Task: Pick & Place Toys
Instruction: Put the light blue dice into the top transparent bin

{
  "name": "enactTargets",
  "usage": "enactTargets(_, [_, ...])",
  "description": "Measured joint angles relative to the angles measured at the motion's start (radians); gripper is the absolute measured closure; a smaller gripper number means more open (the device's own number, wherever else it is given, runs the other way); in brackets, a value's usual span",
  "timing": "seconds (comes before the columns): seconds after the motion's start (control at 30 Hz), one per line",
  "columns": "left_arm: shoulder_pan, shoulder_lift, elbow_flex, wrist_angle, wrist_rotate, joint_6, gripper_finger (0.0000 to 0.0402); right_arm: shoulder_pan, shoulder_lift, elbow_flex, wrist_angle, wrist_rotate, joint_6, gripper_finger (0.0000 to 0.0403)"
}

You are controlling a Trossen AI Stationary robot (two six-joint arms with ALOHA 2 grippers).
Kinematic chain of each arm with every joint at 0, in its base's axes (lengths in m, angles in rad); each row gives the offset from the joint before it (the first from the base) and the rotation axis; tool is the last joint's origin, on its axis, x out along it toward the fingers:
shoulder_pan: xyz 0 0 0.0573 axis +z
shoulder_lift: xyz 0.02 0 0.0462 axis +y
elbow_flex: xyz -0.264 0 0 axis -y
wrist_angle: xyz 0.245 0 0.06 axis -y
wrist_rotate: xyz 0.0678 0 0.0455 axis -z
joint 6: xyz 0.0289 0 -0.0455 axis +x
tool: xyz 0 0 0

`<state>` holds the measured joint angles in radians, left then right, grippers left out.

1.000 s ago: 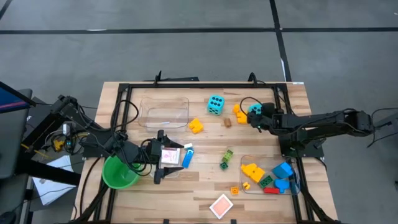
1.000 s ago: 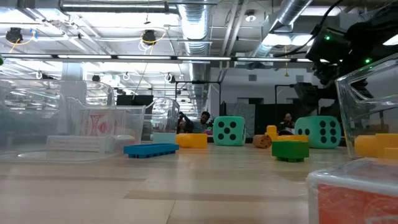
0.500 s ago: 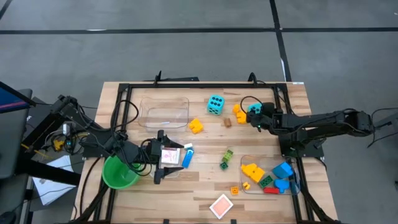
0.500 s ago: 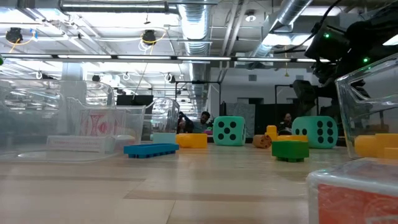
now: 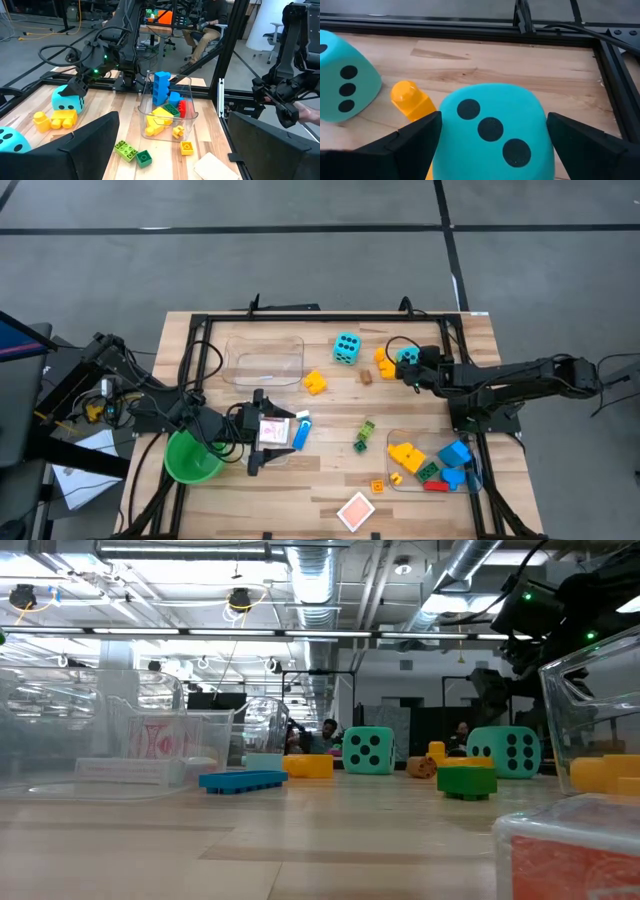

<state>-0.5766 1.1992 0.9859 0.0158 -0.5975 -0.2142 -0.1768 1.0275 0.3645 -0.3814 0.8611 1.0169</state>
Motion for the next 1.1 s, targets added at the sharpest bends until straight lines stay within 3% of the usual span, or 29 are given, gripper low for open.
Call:
enactTargets(0.53, [0.000, 0.000, 0.000, 0.000, 0.000, -0.001, 0.0032, -0.003, -0.002, -0.029, 0.016, -0.045, -0.056, 0.0050])
enactTargets(1.1, [0.000, 0.000, 0.000, 0.000, 0.000, -0.001, 0.0032, -0.014, -0.013, -0.062, 0.085, -0.053, 0.007, 0.0050])
